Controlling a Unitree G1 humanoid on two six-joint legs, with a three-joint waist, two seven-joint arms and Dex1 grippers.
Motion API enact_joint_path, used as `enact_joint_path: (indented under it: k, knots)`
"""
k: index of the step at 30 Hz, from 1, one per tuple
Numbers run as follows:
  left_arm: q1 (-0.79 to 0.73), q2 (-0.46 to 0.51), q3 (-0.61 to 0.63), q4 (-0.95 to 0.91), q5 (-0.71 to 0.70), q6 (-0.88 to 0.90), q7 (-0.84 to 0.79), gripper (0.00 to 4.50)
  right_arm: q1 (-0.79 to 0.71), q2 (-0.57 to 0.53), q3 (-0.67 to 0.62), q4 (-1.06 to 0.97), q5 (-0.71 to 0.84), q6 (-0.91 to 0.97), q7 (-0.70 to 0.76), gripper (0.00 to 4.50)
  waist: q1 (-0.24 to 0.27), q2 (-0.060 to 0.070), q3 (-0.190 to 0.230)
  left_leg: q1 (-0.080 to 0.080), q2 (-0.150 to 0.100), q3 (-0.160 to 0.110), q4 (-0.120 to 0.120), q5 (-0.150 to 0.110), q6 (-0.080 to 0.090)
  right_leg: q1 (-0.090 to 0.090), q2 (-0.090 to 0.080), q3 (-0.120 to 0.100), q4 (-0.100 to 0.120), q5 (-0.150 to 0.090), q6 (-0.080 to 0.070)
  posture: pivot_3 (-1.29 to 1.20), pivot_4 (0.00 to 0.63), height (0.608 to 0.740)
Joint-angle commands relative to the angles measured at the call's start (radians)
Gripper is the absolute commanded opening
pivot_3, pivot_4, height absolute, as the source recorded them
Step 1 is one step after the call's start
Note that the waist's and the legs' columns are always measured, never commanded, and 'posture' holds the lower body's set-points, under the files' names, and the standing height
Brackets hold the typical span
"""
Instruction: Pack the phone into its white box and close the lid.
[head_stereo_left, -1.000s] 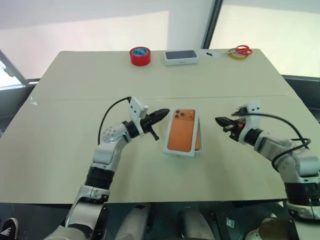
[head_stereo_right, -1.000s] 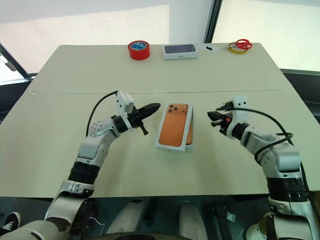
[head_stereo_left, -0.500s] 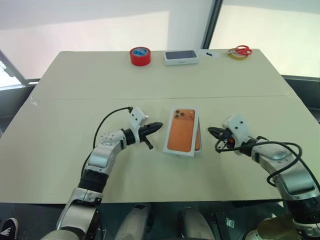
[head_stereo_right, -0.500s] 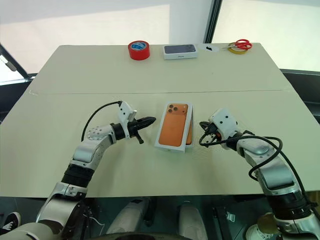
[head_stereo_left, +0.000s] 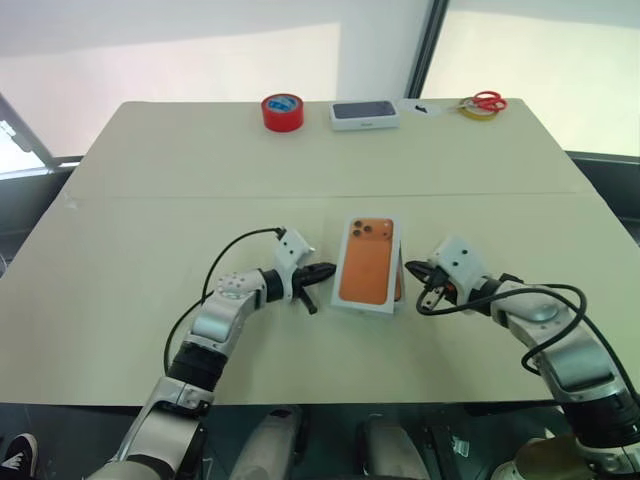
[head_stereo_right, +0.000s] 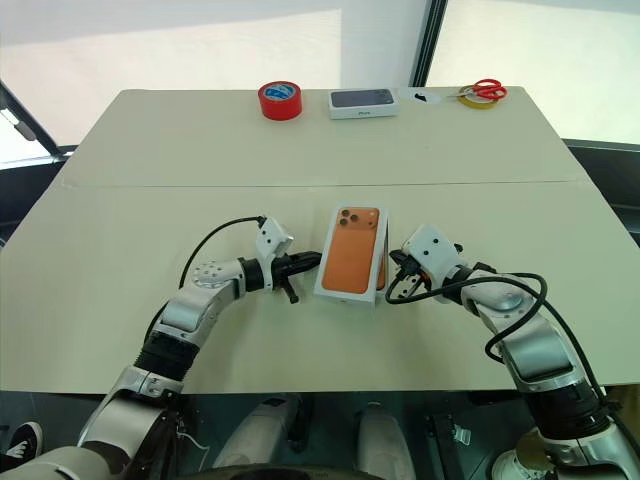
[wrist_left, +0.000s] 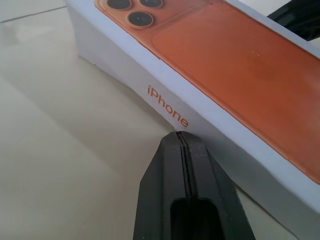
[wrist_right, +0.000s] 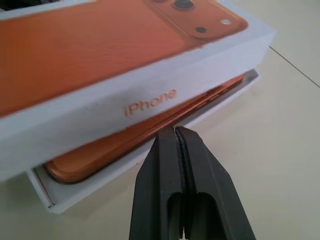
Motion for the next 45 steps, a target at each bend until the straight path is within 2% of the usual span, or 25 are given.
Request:
enact_joint_path:
  k: [1, 8, 24, 34, 39, 45]
  knots:
    - [-0.036, -0.02, -0.005, -0.009, -0.003, -0.011, -0.004, 0.0, -0.037, -0.003, 0.007, -0.036, -0.032, -0.018, 0.011, 0.01, 0.0, 0.0, 0.0, 0.0, 0.0, 0.0, 0.0, 0.0, 0.0, 0.0, 0.0, 0.0, 0.0, 0.0, 0.0, 0.0, 0.15, 0.736]
    - [-0.063, -0.056, -0.013, 0.008, 0.003, -0.022, 0.0, 0.0, -0.101, 0.009, 0.024, 0.019, -0.082, 0.001, 0.021, 0.01, 0.0, 0.0, 0.0, 0.0, 0.0, 0.0, 0.0, 0.0, 0.0, 0.0, 0.0, 0.0, 0.0, 0.0, 0.0, 0.0, 0.15, 0.736]
    - [-0.103, -0.069, 0.006, 0.06, 0.011, -0.056, 0.018, 0.0, -0.083, 0.014, 0.024, 0.057, -0.146, 0.009, 0.032, 0.01, 0.001, 0.0, 0.0, 0.0, 0.0, 0.0, 0.001, 0.0, 0.0, 0.001, 0.0, 0.0, 0.001, 0.0, 0.0, 0.0, 0.15, 0.736]
    - [-0.059, -0.023, 0.033, -0.019, -0.02, -0.04, 0.013, 0.0, -0.051, -0.062, 0.008, 0.054, -0.166, -0.061, 0.111, 0.01, -0.001, 0.0, 0.0, 0.0, 0.0, 0.0, 0.001, 0.0, 0.0, 0.0, 0.0, 0.0, 0.001, 0.0, 0.0, 0.0, 0.15, 0.736]
    - [-0.102, -0.047, 0.071, -0.032, -0.056, -0.028, 0.029, 0.0, -0.09, -0.113, -0.023, 0.115, -0.181, -0.13, 0.135, 0.01, 0.0, 0.0, 0.0, 0.0, 0.0, 0.0, 0.002, 0.0, 0.0, 0.001, 0.0, 0.0, 0.001, 0.0, 0.0, 0.0, 0.15, 0.736]
    - [-0.204, -0.113, 0.073, 0.027, -0.072, -0.035, 0.025, 0.0, -0.188, -0.029, -0.081, 0.116, -0.069, -0.112, 0.145, 0.01, 0.0, 0.0, 0.0, 0.0, 0.0, -0.001, 0.004, 0.0, 0.0, 0.004, 0.0, -0.002, 0.001, 0.0, 0.001, 0.0, 0.15, 0.736]
